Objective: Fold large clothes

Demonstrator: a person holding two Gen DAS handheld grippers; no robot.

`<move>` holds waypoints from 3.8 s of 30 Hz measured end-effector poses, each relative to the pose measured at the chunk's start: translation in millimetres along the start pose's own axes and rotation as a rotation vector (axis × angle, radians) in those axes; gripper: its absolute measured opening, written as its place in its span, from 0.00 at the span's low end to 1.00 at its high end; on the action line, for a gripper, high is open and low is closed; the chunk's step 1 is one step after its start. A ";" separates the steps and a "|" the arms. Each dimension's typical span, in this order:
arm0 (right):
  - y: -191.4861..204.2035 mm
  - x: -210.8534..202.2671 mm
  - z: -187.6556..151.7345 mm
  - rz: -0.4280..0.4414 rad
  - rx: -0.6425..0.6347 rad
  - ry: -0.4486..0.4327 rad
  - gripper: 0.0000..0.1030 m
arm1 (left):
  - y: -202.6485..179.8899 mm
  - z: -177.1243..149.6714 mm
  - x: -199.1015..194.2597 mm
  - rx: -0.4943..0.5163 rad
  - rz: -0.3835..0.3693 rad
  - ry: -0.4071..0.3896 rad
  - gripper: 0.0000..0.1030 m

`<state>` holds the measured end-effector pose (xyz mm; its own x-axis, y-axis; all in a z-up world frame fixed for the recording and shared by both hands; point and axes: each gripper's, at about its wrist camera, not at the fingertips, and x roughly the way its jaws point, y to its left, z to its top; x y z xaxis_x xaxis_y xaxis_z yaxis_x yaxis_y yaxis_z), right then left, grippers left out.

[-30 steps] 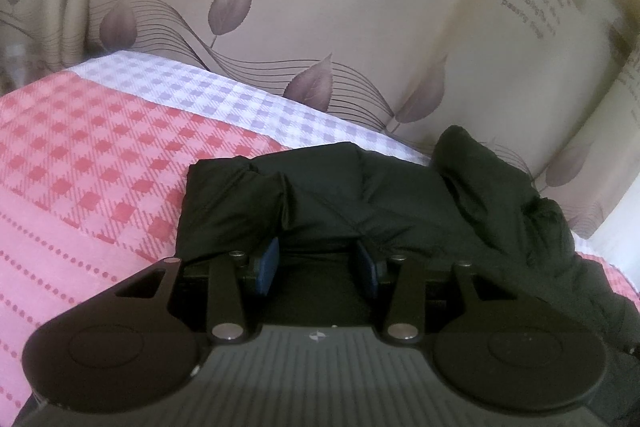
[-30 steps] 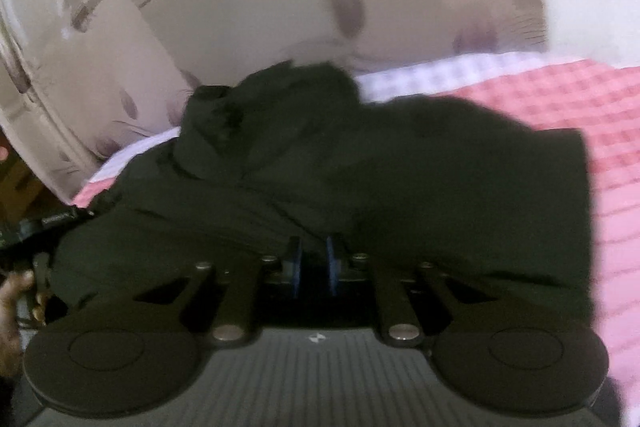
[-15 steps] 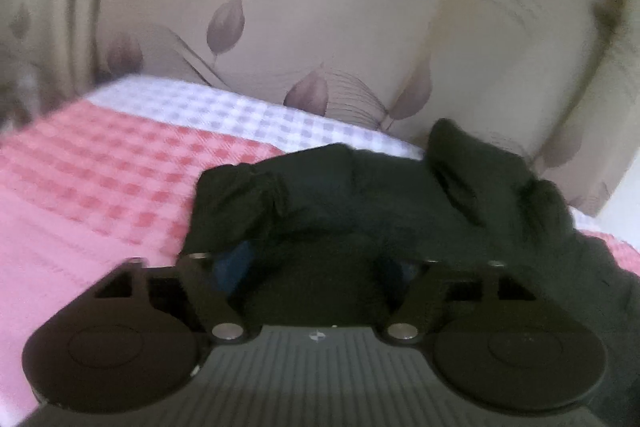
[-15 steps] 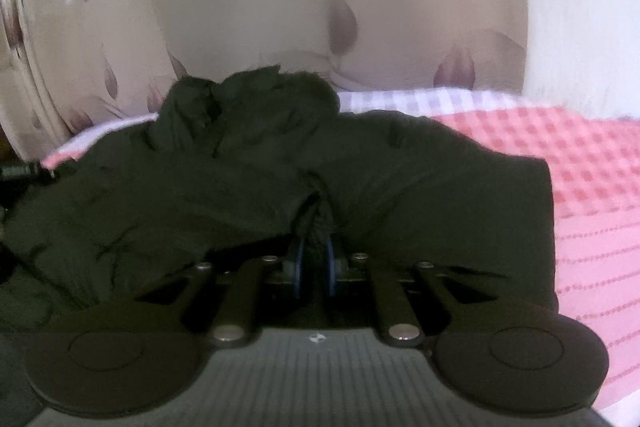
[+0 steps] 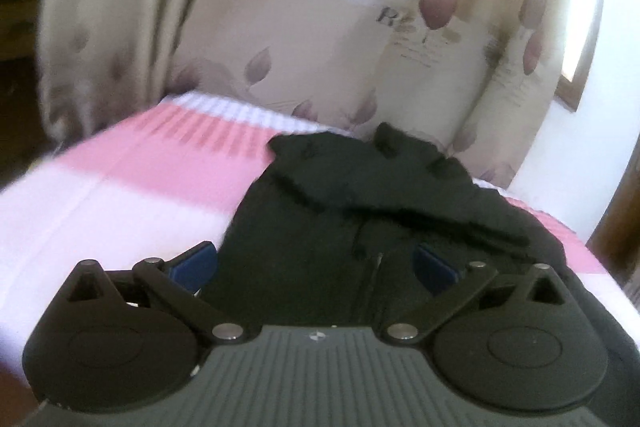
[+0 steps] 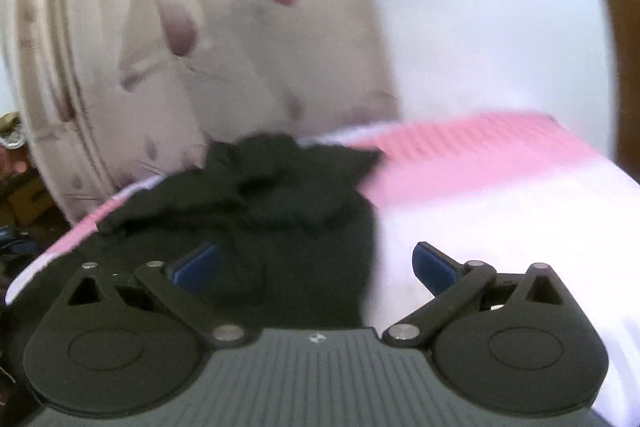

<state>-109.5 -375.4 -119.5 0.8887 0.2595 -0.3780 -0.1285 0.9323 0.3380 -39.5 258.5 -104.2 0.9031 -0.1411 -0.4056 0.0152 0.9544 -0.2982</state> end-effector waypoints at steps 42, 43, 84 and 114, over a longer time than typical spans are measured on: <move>14.7 -11.1 -76.8 0.181 0.216 0.135 0.22 | 9.0 -59.3 -61.3 0.092 0.033 0.144 0.25; 15.3 -10.8 -77.1 0.179 0.216 0.137 0.24 | 9.3 -60.7 -59.7 0.093 0.038 0.151 0.25; 33.5 5.4 -79.3 0.215 0.193 0.171 0.65 | 9.8 -76.7 -35.5 0.156 0.149 0.159 0.82; 20.8 6.2 -79.2 0.228 0.265 0.222 0.24 | -6.3 -83.0 -31.6 0.269 0.106 0.149 0.24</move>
<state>-141.5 -334.4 -183.0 0.7304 0.5269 -0.4346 -0.1676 0.7551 0.6338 -103.8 235.1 -161.3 0.8330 -0.0554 -0.5505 0.0556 0.9983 -0.0162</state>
